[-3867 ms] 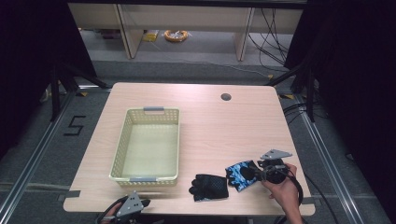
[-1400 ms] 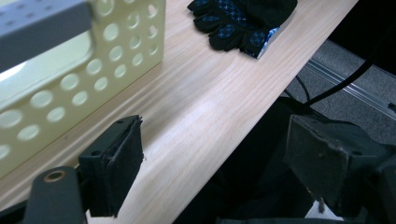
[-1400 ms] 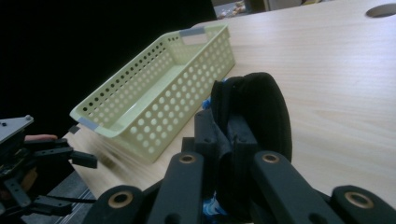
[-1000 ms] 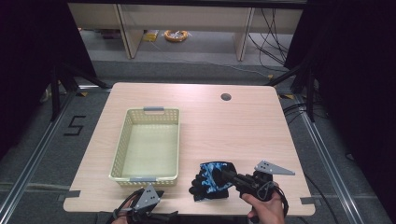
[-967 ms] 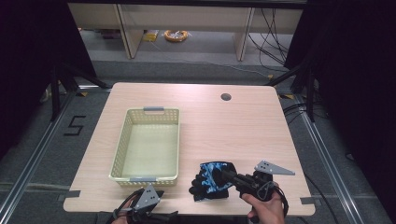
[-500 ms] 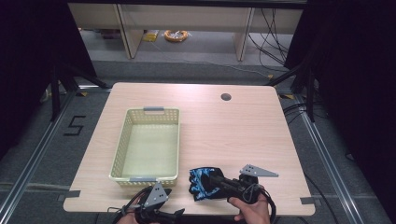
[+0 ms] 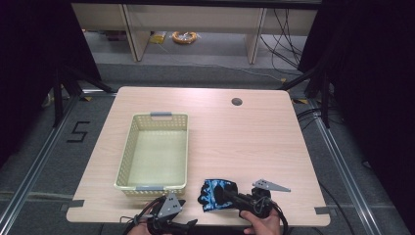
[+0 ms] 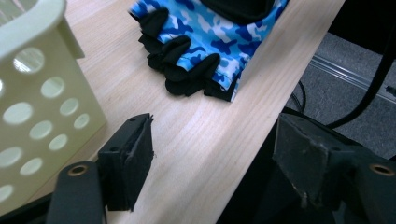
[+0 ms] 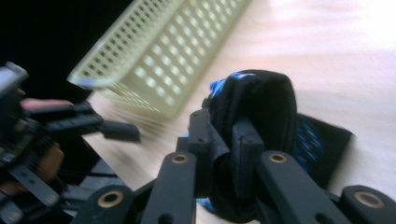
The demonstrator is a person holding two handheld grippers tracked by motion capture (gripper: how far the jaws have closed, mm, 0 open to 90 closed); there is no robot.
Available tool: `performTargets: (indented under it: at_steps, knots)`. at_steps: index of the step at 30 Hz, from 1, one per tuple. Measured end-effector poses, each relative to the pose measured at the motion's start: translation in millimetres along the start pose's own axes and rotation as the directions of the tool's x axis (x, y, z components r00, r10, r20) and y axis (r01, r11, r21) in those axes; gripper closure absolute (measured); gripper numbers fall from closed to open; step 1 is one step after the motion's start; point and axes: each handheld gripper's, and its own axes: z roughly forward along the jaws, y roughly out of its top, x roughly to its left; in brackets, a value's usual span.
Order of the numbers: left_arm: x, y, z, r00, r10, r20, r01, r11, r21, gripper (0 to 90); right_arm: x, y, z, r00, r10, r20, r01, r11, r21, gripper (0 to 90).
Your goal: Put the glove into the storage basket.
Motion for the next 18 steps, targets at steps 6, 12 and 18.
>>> performTargets:
  at_steps: [6, 12, 18]
  knots:
    - [-0.3, 3.8, 6.5, 0.9988, 0.049, 0.006, -0.049, 0.9987, 0.015, 29.2, -13.1, -2.8, 2.9, 0.9982, -0.046, 0.039, 0.044, 0.997, 0.056, 70.4]
    - [-3.6, 3.6, 13.3, 0.9987, 0.049, 0.014, -0.049, 0.9982, 0.034, 29.3, -4.3, -0.4, 2.9, 0.998, -0.061, 0.015, 0.059, 0.987, 0.146, 54.8]
    - [-1.6, 4.2, 14.2, 0.9988, 0.049, 0.007, -0.049, 0.9986, 0.018, 28.8, -3.3, 4.3, -2.8, 0.995, -0.096, 0.028, 0.089, 0.98, 0.179, 44.7]
